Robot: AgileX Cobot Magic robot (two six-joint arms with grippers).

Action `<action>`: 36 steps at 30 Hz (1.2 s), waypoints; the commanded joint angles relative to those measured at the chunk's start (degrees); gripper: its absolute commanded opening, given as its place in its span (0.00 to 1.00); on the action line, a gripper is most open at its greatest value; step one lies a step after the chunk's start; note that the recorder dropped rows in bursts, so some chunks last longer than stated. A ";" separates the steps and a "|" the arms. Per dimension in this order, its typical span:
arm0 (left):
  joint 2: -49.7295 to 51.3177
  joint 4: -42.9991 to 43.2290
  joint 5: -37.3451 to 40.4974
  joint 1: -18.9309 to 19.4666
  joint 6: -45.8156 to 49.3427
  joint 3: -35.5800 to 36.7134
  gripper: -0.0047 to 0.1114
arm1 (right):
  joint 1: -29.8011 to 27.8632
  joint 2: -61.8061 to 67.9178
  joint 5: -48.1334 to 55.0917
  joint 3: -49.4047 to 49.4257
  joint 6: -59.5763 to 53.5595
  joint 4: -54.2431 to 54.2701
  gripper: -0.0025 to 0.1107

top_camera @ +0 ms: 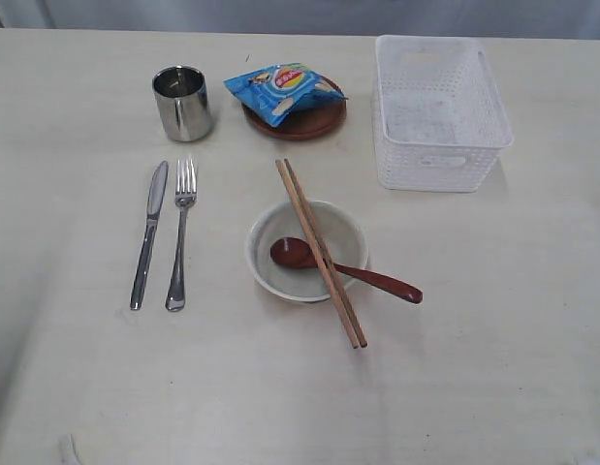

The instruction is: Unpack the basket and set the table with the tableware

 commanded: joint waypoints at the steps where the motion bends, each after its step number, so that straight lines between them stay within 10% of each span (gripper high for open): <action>1: -0.21 -0.27 -0.73 -0.06 0.02 0.16 0.04 | -6.72 1.24 4.33 3.23 1.08 -0.56 0.02; 30: -0.21 -0.27 -0.73 -0.06 0.02 0.16 0.04 | -3.18 -6.06 -0.45 20.32 2.75 3.33 0.02; 36: -0.21 -0.27 -0.73 -0.06 0.02 0.16 0.04 | -3.18 -6.06 0.41 21.69 21.32 -14.44 0.02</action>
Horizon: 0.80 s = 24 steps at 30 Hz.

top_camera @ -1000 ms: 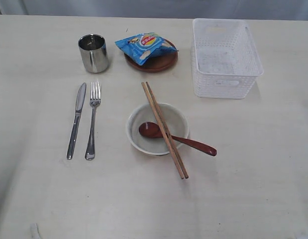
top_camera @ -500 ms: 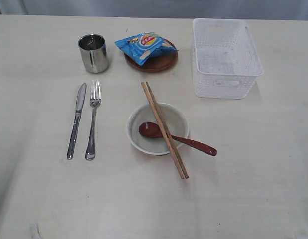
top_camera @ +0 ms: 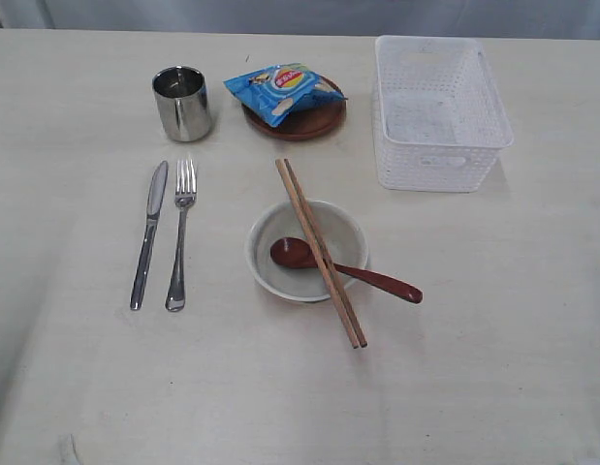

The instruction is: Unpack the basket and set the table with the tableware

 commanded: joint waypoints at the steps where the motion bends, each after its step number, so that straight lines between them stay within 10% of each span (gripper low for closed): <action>1: -0.21 -0.27 -0.73 -0.06 0.02 0.16 0.04 | 0.15 -0.23 -0.91 2.28 13.69 -12.12 0.02; 24: -0.21 -0.27 -0.73 -0.06 0.02 0.16 0.04 | 0.20 -1.03 -2.37 9.54 10.43 -13.40 0.02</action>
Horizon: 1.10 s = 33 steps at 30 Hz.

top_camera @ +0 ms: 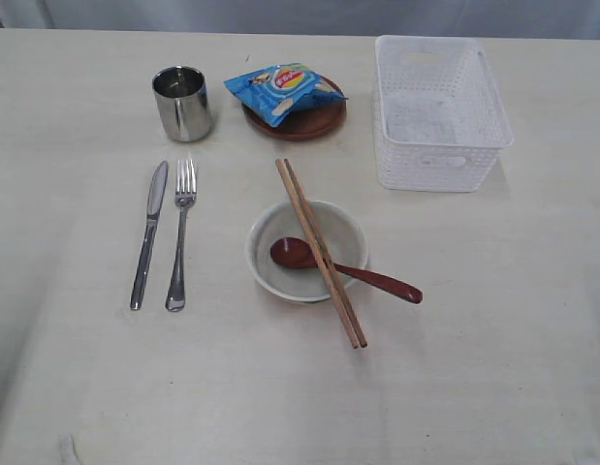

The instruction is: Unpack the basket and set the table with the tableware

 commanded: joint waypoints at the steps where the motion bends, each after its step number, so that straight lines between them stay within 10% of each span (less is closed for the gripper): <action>1: -0.21 -0.40 -0.47 -0.06 0.02 0.16 0.04 | 0.20 -0.47 -0.69 0.22 -1.97 -0.68 0.02; 33: -0.21 -0.25 -0.47 -0.06 0.02 0.16 0.04 | 0.44 -0.47 -0.61 0.22 -5.32 -0.68 0.02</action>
